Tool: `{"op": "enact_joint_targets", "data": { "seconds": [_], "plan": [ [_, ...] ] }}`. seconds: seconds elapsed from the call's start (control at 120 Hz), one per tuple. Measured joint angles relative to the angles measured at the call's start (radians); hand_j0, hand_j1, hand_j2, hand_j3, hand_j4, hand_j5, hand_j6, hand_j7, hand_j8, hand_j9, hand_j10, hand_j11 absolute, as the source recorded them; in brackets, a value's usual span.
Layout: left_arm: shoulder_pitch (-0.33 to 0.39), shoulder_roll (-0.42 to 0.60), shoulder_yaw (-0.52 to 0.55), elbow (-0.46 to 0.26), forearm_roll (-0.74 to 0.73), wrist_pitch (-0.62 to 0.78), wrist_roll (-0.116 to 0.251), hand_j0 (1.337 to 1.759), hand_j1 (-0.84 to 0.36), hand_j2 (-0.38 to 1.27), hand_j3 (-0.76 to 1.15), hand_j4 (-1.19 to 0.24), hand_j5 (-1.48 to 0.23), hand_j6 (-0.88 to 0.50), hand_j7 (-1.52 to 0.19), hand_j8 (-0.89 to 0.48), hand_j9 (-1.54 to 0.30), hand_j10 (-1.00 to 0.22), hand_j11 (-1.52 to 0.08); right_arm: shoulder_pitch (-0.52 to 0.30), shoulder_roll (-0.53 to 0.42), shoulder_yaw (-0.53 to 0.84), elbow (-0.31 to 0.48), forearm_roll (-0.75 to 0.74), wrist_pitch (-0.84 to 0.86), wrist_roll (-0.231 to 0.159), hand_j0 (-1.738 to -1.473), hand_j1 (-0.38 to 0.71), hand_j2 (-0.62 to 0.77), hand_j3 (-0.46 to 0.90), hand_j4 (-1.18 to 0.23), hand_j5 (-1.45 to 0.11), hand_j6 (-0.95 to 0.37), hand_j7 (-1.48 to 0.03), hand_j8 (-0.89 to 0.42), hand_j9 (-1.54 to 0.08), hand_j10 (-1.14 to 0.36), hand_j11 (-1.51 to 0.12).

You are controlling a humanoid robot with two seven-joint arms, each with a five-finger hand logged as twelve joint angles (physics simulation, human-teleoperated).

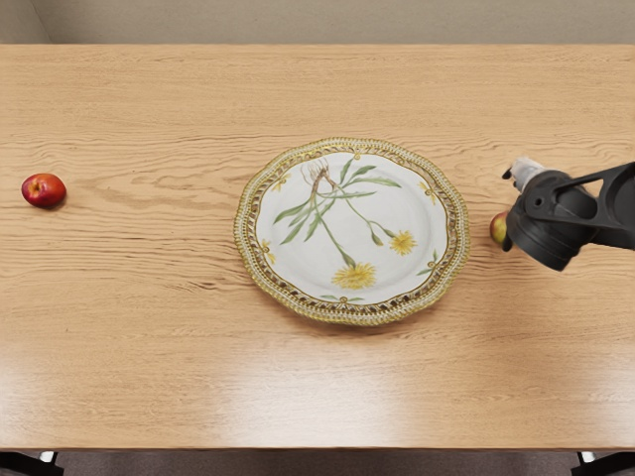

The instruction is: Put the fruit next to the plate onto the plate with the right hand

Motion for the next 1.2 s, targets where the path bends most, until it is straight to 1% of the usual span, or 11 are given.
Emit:
{"op": "enact_joint_targets", "data": {
  "seconds": [0.325,0.792,0.842,0.875,0.892,0.917,0.958,0.983,1.017,1.092,1.2],
  "plan": [
    [0.0,0.0,0.0,0.0,0.0,0.0,0.0,1.658,0.34,0.0,0.0,-0.01,-0.01,-0.01,-0.01,-0.01,-0.01,-0.01,-0.01,-0.103,0.034,0.054,-0.089,-0.042,0.004,0.0,-1.658,-0.06,-0.05,0.0,-0.24,-0.31,-0.24,-0.31,-0.24,-0.31,-0.24,-0.31],
    [-0.001,0.0,0.0,0.0,0.0,0.0,0.0,1.658,0.34,0.0,0.0,-0.01,-0.01,-0.01,-0.01,-0.01,-0.01,-0.01,-0.01,-0.12,0.039,0.067,-0.111,-0.046,0.004,0.0,-1.658,0.04,-0.06,0.0,-0.33,-0.42,-0.33,-0.42,-0.33,-0.42,-0.33,-0.42],
    [-0.001,0.0,0.0,0.0,0.0,0.0,0.0,1.658,0.34,0.0,0.0,-0.01,-0.01,-0.01,-0.01,-0.01,-0.01,-0.01,-0.01,-0.126,0.038,0.076,-0.112,-0.046,0.003,0.0,-1.658,0.1,-0.07,0.0,-0.37,-0.48,-0.37,-0.48,-0.37,-0.48,-0.37,-0.48],
    [-0.001,0.0,0.0,0.0,0.0,0.0,0.0,1.658,0.34,0.0,0.0,-0.01,-0.01,-0.01,-0.01,-0.01,-0.01,-0.01,-0.01,-0.153,0.034,0.118,-0.119,-0.045,0.004,0.0,-1.658,0.18,-0.09,0.0,-0.44,-0.58,-0.44,-0.58,-0.44,-0.58,-0.44,-0.58],
    [-0.001,0.0,0.0,0.0,0.0,0.0,0.0,1.658,0.34,0.0,0.0,-0.01,-0.01,-0.01,-0.01,-0.01,-0.01,-0.01,-0.01,-0.169,0.032,0.141,-0.124,-0.047,0.006,0.0,-1.658,0.22,-0.09,0.0,-0.48,-0.61,-0.48,-0.62,-0.42,-0.62,-0.45,-0.62],
    [0.0,0.0,0.0,0.0,0.0,0.0,0.0,1.658,0.34,0.0,0.0,-0.01,-0.01,-0.01,-0.01,-0.01,-0.01,-0.01,-0.01,-0.187,0.028,0.17,-0.129,-0.05,0.008,-0.001,-1.657,0.27,-0.09,0.0,-0.54,-0.66,-0.51,-0.68,-0.36,-0.7,-0.44,-0.68],
    [0.0,0.0,0.0,0.0,0.0,0.0,0.0,1.658,0.34,0.0,0.0,-0.01,-0.01,-0.01,-0.01,-0.01,-0.01,-0.01,-0.01,-0.21,0.022,0.205,-0.135,-0.054,0.008,-0.005,-1.652,0.32,-0.09,0.0,-0.63,-0.71,-0.48,-0.76,-0.18,-0.92,-0.37,-0.78],
    [0.0,0.0,0.0,0.0,0.0,0.0,0.0,1.658,0.34,0.0,0.0,-0.01,-0.01,-0.01,-0.01,-0.01,-0.01,-0.01,-0.01,-0.22,0.016,0.226,-0.138,-0.055,0.01,-0.006,-1.65,0.33,-0.06,0.0,-0.67,-0.74,-0.46,-0.81,-0.15,-1.01,-0.31,-0.87],
    [0.0,0.0,0.0,0.0,0.0,0.0,0.0,1.658,0.34,0.0,0.0,-0.01,-0.01,-0.01,-0.01,-0.01,-0.01,-0.01,-0.01,-0.232,0.002,0.264,-0.141,-0.052,0.022,-0.007,-1.649,0.35,-0.02,0.0,-0.71,-0.79,-0.45,-0.86,-0.17,-1.04,-0.29,-0.91],
    [0.0,0.0,0.0,0.0,0.0,0.0,0.0,1.658,0.34,0.0,0.0,-0.01,-0.01,-0.01,-0.01,-0.01,-0.01,-0.01,-0.01,-0.271,-0.079,0.395,-0.144,-0.05,0.091,-0.005,-1.646,0.34,0.07,0.0,-0.76,-0.9,-0.52,-0.94,-0.24,-1.08,-0.36,-0.99],
    [-0.001,0.0,0.0,0.0,0.0,0.0,0.0,1.658,0.34,0.0,0.0,-0.01,-0.01,-0.01,-0.01,-0.01,-0.01,-0.01,-0.01,-0.388,-0.237,0.712,-0.163,-0.041,0.326,-0.003,-1.643,0.31,0.09,0.0,-0.81,-1.0,-0.6,-1.02,-0.3,-1.11,-0.38,-1.06]
  ]
}}
